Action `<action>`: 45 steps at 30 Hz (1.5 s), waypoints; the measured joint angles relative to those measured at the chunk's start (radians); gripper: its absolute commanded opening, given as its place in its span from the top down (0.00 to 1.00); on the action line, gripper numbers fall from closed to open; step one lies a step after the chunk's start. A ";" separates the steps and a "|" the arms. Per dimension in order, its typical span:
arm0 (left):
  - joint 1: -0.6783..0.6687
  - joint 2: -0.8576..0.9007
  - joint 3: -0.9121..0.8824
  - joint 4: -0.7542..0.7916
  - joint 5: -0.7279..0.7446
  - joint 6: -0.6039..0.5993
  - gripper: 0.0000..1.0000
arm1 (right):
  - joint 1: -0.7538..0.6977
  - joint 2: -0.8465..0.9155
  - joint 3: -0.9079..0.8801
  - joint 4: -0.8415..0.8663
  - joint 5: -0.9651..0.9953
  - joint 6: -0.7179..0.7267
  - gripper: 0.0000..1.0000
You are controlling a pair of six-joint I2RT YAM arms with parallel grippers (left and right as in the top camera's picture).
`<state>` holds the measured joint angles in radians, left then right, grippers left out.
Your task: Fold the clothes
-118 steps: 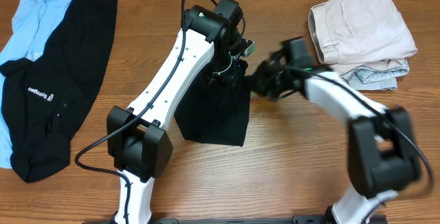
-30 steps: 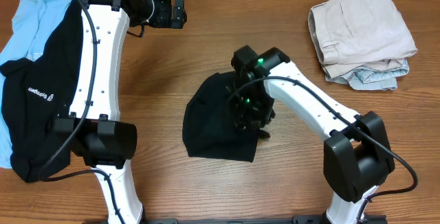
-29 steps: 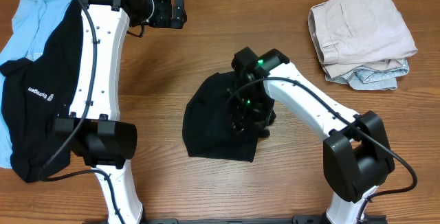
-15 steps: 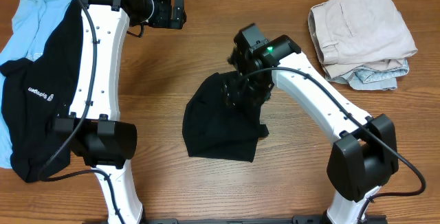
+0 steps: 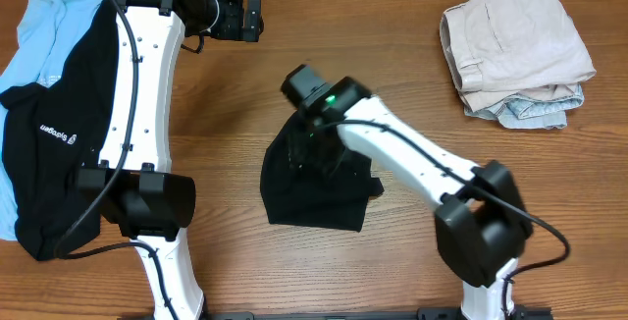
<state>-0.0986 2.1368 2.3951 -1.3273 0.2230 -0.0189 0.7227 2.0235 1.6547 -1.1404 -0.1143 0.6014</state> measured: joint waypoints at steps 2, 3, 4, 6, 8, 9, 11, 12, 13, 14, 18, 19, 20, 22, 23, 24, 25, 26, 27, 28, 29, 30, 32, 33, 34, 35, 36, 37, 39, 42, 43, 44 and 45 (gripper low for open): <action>0.000 0.000 0.000 0.000 -0.002 0.000 0.00 | 0.011 0.013 0.000 -0.014 0.024 0.034 0.46; 0.000 0.000 0.000 0.000 -0.003 0.000 0.00 | 0.013 0.015 0.000 -0.019 0.034 0.049 0.50; 0.000 0.000 0.000 0.000 -0.004 0.000 0.00 | 0.012 0.015 0.000 -0.020 0.041 0.060 0.55; 0.000 0.000 0.000 0.000 -0.004 0.000 0.00 | 0.011 0.015 0.000 -0.025 0.055 0.077 0.67; 0.000 0.000 0.000 0.000 -0.004 0.000 0.00 | 0.010 0.016 0.000 -0.037 0.064 0.089 0.74; 0.000 0.000 0.000 0.000 -0.005 0.000 0.00 | 0.010 0.016 0.000 -0.046 0.071 0.096 0.80; 0.000 0.000 0.000 0.000 -0.008 0.000 0.00 | 0.010 0.016 0.000 -0.075 0.073 0.103 0.90; 0.000 0.000 0.000 0.000 -0.008 0.000 0.00 | 0.010 0.016 0.000 -0.091 0.074 0.107 0.93; 0.000 0.000 0.000 0.000 -0.011 0.000 0.00 | 0.010 0.016 0.000 -0.103 0.076 0.114 0.94; 0.000 0.000 0.000 0.000 -0.013 0.000 0.00 | 0.010 0.016 0.000 -0.122 0.078 0.118 0.95; 0.000 0.000 0.000 0.000 -0.031 0.000 0.00 | 0.010 0.016 0.002 -0.215 0.074 0.137 0.96; 0.000 0.000 0.000 0.000 -0.036 0.000 0.00 | 0.010 0.016 0.002 -0.240 0.067 0.140 0.96; 0.000 0.000 0.000 0.000 -0.043 0.000 0.00 | 0.010 0.014 0.002 -0.265 0.062 0.140 0.96; 0.000 0.000 0.000 0.000 -0.053 0.000 0.00 | 0.010 0.005 0.003 -0.316 0.045 0.145 0.96; 0.000 0.000 0.000 0.000 -0.056 0.000 0.00 | 0.010 -0.002 0.003 -0.345 0.038 0.146 0.96; 0.000 0.000 0.000 0.000 -0.060 0.000 0.00 | 0.010 -0.008 0.003 -0.367 0.032 0.148 0.96; 0.000 0.000 0.000 0.000 -0.064 0.000 0.00 | 0.011 -0.018 0.005 -0.397 0.025 0.148 0.96; 0.000 0.000 0.000 0.000 -0.064 0.000 0.00 | 0.011 -0.025 0.006 -0.417 0.021 0.151 0.96; 0.000 0.000 0.000 0.000 -0.068 0.000 0.00 | 0.012 -0.032 0.006 -0.430 0.016 0.154 0.96; 0.000 0.000 0.000 0.000 -0.071 0.000 0.00 | 0.014 -0.037 0.005 -0.433 0.013 0.158 0.96; 0.000 0.000 0.000 0.001 -0.075 0.000 0.00 | 0.018 -0.040 0.005 -0.429 0.013 0.164 0.96; 0.000 0.000 0.000 0.001 -0.080 0.000 0.00 | 0.023 -0.040 0.001 -0.422 0.010 0.166 0.96; 0.000 0.000 0.000 0.002 -0.090 0.000 0.00 | 0.039 -0.041 -0.019 -0.408 0.001 0.172 0.96; 0.000 0.000 0.000 0.002 -0.095 0.000 0.00 | 0.049 -0.041 -0.035 -0.404 -0.005 0.179 0.96; 0.000 0.000 0.000 0.003 -0.101 0.000 0.00 | 0.061 -0.041 -0.052 -0.404 -0.011 0.187 0.96; 0.000 0.000 0.000 0.004 -0.105 0.001 0.00 | 0.070 -0.041 -0.066 -0.406 -0.014 0.195 0.96; 0.000 0.000 0.000 0.004 -0.108 0.001 0.00 | 0.079 -0.041 -0.083 -0.408 -0.019 0.205 0.96; 0.000 0.000 0.000 0.005 -0.109 0.002 0.00 | 0.085 -0.041 -0.095 -0.409 -0.024 0.210 0.96; 0.000 0.000 0.000 0.006 -0.113 0.003 0.00 | 0.092 -0.041 -0.113 -0.413 -0.037 0.219 0.96; 0.000 0.000 0.000 0.010 -0.116 0.003 0.00 | 0.091 -0.041 -0.123 -0.415 -0.048 0.232 0.96; 0.000 0.000 0.000 0.012 -0.116 0.003 0.00 | 0.090 -0.041 -0.123 -0.412 -0.050 0.232 0.96; 0.000 0.000 0.000 0.013 -0.116 0.004 0.00 | 0.089 -0.041 -0.123 -0.410 -0.053 0.228 0.96; 0.000 0.000 0.000 0.015 -0.116 0.003 0.00 | 0.086 -0.041 -0.122 -0.406 -0.055 0.224 0.96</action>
<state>-0.0986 2.1368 2.3951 -1.3121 0.1066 -0.0154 0.8089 1.9827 1.5330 -1.5463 -0.1692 0.8249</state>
